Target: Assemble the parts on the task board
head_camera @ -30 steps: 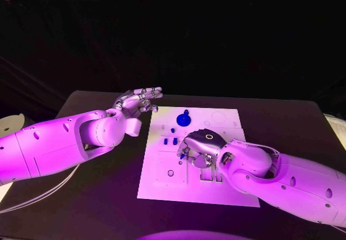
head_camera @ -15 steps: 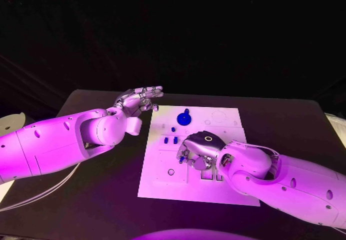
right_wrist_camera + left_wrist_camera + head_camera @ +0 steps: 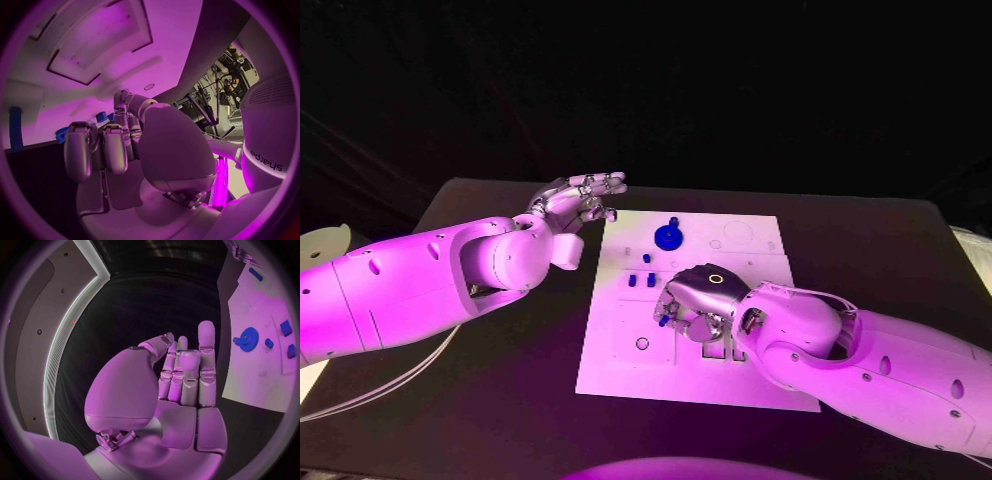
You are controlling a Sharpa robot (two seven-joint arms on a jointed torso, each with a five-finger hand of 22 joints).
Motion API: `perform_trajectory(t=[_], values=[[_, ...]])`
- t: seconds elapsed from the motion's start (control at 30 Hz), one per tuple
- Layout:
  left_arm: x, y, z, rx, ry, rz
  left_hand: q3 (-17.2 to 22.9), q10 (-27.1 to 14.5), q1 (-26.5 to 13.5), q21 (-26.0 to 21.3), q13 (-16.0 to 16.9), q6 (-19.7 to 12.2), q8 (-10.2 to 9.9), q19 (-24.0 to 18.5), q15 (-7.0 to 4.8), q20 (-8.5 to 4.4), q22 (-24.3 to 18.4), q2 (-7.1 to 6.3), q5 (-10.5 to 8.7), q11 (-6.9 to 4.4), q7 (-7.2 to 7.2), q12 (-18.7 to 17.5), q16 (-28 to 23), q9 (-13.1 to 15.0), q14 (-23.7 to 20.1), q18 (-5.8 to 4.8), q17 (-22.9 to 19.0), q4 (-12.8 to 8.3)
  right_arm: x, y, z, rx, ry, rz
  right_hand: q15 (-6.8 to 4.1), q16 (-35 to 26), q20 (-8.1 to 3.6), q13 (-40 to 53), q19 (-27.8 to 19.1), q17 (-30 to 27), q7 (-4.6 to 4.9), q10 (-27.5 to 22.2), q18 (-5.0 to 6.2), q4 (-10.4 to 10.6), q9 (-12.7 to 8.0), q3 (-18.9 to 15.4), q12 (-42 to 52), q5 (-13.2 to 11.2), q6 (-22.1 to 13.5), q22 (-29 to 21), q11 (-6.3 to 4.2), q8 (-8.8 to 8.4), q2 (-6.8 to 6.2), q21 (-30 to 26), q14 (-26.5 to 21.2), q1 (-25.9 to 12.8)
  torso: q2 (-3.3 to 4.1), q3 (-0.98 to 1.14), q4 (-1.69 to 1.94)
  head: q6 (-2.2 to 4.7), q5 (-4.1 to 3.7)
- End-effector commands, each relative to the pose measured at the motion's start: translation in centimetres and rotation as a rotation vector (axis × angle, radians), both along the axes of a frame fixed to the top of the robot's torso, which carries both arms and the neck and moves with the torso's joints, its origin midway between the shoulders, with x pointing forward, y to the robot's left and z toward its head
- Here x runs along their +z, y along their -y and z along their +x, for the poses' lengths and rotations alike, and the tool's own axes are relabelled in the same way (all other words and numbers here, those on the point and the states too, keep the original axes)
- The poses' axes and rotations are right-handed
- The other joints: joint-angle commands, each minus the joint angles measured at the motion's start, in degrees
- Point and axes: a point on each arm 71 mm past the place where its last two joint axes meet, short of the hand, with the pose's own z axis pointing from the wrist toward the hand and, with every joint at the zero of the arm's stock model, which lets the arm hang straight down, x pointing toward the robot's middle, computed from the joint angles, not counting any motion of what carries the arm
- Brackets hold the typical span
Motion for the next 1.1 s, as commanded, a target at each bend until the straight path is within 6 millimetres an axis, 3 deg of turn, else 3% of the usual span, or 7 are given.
perform_trajectory(t=[0.03,0.33,0.57,0.73,1.1], values=[[0.1,0.2,-0.04,-0.018,0.004,-0.014,-0.2,-0.5,-0.2,-0.2,0.1,-0.4,0.0,0.1,-0.05,0.16,-0.1,0.28,-0.21,-0.02,-0.15,0.3,-0.2,-0.1,-0.4,0.14,-0.1,-0.1,-0.41,-0.03,-0.03,0.002,-0.013,-0.037,0.38,0.4,0.14,0.0,0.6,4.4,0.58,1.5,0.23,0.0,0.4,0.2,0.1,0.2,0.6,3.5,-1.02,0.09,0.48,0.1,4.0,0.0,0.03,0.02,0.03,-0.07,0.0],[0.1,0.23,-0.06,-0.021,0.003,-0.015,-0.2,-0.5,-0.2,-0.2,0.1,-0.4,0.0,0.1,-0.05,0.16,-0.1,0.28,-0.21,-0.02,-0.15,0.3,-0.2,-0.1,-0.4,0.14,-0.1,-0.1,-0.99,-0.45,0.16,-0.019,-0.009,-0.067,0.86,0.3,0.49,-0.4,0.5,4.2,1.23,0.1,0.26,-0.1,0.4,-0.1,-0.3,0.2,-0.4,3.3,-0.4,-0.54,-0.15,0.0,4.0,-1.1,0.0,0.01,0.01,-0.17,0.14],[0.07,0.2,-0.05,-0.021,0.0,-0.014,-0.2,-0.7,-0.2,-0.3,0.1,-0.5,0.0,0.1,-0.02,0.21,-0.1,0.32,-0.2,0.03,-0.11,0.5,-0.3,-0.1,-0.6,0.14,-0.3,-0.2,-1.04,-0.39,0.36,-0.037,-0.001,-0.04,2.58,-0.3,1.92,-2.4,-0.2,3.3,2.63,-7.7,0.53,0.9,-0.8,-2.5,-0.2,0.2,-5.6,2.1,1.64,-1.62,-2.85,-1.0,3.8,-4.3,-0.01,0.05,0.0,-0.18,0.19],[0.06,0.21,-0.07,-0.024,-0.002,-0.014,-0.3,-0.8,-0.3,-0.4,0.1,-0.6,0.0,0.1,0.0,0.22,-0.2,0.31,-0.21,0.05,-0.08,0.6,-0.3,-0.1,-0.6,0.14,-0.4,-0.2,-0.95,-0.24,0.44,-0.045,0.008,-0.021,3.27,-0.7,2.75,-2.9,-1.3,2.7,2.89,-12.2,1.15,1.0,-1.5,-3.5,0.0,0.2,-8.1,-0.3,2.42,-1.55,-3.42,-2.9,3.6,-4.7,0.0,0.03,0.02,-0.15,0.16],[0.03,0.16,-0.05,-0.026,-0.005,-0.014,-0.3,-0.9,-0.3,-0.4,0.1,-0.6,0.0,0.1,0.02,0.24,-0.2,0.31,-0.22,0.08,-0.06,0.6,-0.3,-0.1,-0.7,0.14,-0.5,-0.2,-0.42,0.52,0.16,-0.045,0.031,0.023,3.45,-1.2,3.07,-2.8,-1.7,2.1,2.93,-13.6,1.39,0.4,-1.8,-4.2,0.4,0.3,-8.7,-1.2,2.57,-1.4,-3.73,-3.6,3.4,-4.1,-0.03,0.06,-0.02,0.08,0.07]])
